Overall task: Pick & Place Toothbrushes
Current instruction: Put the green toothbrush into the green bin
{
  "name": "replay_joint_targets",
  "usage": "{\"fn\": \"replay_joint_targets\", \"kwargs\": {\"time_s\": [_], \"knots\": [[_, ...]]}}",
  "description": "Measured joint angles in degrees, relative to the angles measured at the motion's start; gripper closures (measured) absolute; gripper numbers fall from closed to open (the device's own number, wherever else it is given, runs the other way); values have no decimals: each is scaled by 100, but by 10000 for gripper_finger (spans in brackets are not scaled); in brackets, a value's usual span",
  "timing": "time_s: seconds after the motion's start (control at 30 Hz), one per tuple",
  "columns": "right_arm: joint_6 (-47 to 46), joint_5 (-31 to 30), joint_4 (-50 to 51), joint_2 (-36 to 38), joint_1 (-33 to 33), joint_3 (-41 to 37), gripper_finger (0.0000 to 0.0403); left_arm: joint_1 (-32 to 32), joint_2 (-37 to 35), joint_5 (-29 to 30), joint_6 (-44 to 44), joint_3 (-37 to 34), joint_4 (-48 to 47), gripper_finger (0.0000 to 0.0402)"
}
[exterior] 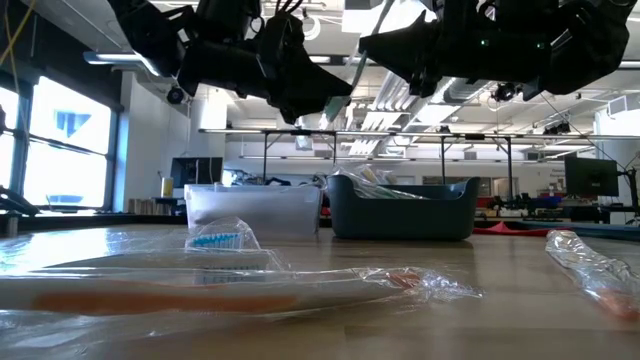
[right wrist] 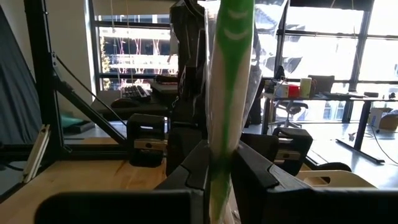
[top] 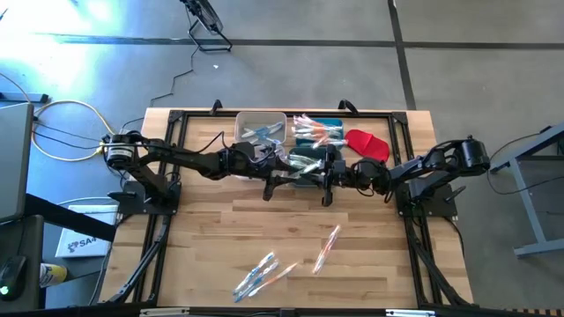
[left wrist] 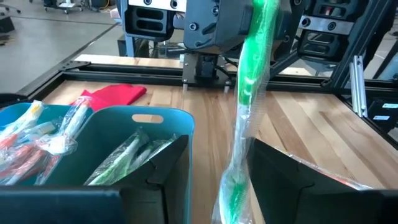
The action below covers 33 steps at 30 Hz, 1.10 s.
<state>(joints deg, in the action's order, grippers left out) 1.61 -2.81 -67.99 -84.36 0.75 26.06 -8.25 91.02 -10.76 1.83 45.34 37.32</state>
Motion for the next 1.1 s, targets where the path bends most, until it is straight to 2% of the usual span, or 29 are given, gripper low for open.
{"fn": "replay_joint_targets", "kwargs": {"time_s": [0.43, 0.6, 0.83, 1.1], "knots": [[-2, -13, 110, 2, 0, 0, 368, -1, 0, -8, -27, 1, -279, 245], [-22, -213, 174, 2, 0, 0, 368, -15, -126, 28, -200, -148, -230, 245], [-111, -438, 255, 32, 0, -2, 368, -276, -707, 57, -304, -744, -74, 245], [-996, -1472, 1301, 312, 0, -4, 368, -467, -1269, 65, -133, -1838, 814, 245]]}}
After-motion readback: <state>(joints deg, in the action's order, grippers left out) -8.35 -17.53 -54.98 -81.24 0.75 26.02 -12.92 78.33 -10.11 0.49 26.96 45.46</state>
